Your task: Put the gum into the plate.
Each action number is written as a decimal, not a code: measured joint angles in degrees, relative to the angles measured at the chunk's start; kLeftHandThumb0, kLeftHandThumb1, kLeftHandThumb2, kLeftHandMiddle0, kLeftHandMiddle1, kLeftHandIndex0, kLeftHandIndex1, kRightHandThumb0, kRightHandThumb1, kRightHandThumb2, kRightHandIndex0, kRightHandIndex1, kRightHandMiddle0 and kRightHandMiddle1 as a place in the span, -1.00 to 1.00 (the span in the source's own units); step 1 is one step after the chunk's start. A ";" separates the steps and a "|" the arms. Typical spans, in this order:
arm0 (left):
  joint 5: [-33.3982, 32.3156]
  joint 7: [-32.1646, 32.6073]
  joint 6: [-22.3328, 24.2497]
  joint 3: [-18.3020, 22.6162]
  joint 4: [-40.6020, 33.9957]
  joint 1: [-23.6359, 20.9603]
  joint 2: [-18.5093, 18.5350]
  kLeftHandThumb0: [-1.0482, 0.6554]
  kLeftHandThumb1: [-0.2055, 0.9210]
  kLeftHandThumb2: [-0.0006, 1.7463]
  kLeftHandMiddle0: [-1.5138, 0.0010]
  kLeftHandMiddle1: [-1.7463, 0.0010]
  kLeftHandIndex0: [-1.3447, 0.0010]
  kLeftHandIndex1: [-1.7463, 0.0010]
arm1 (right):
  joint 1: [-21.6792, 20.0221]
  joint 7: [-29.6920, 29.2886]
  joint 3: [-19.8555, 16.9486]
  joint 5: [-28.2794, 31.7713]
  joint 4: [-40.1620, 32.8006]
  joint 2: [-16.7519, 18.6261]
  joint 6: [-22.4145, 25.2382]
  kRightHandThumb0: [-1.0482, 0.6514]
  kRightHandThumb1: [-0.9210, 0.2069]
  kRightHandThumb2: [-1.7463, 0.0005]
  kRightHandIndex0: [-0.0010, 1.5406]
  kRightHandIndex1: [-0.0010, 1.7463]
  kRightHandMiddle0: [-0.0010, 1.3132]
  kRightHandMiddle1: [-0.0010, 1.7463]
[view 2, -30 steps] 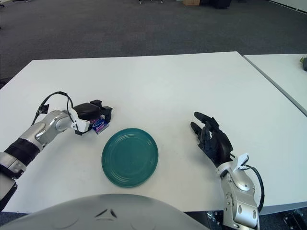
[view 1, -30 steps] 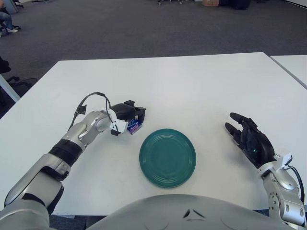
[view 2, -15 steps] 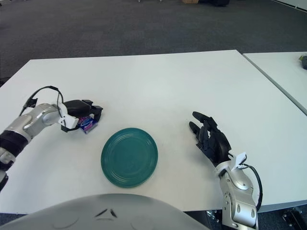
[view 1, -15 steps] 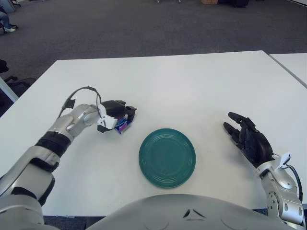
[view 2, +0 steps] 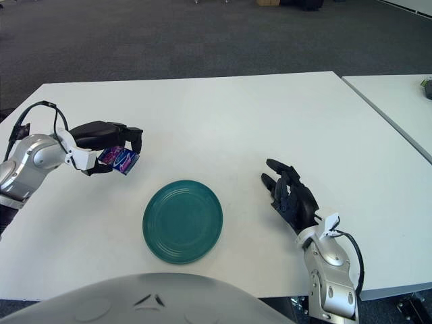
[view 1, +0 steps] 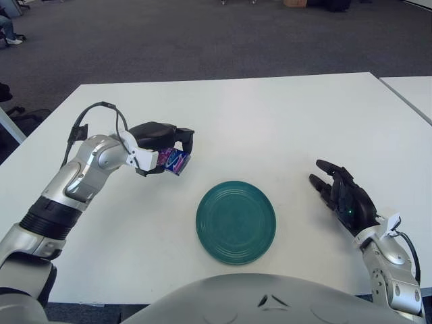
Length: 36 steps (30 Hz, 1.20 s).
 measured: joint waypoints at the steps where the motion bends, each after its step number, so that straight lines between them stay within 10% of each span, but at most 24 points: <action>1: -0.31 -0.42 0.33 0.34 -0.92 -0.14 0.01 0.23 0.19 0.01 -0.01 -0.53 0.17 -0.57 | 0.00 -0.15 0.16 0.00 0.06 0.00 -0.14 -0.60 -1.00 -0.04 -0.57 -0.97 -1.00 -0.15; 36: -7.74 -8.41 14.25 1.92 -20.70 2.93 -3.32 0.22 0.19 0.01 0.02 -0.60 0.13 -0.50 | 0.15 -4.28 3.80 -0.40 0.48 0.29 -1.93 -0.66 -1.00 -0.02 -0.50 -0.97 -1.00 -0.08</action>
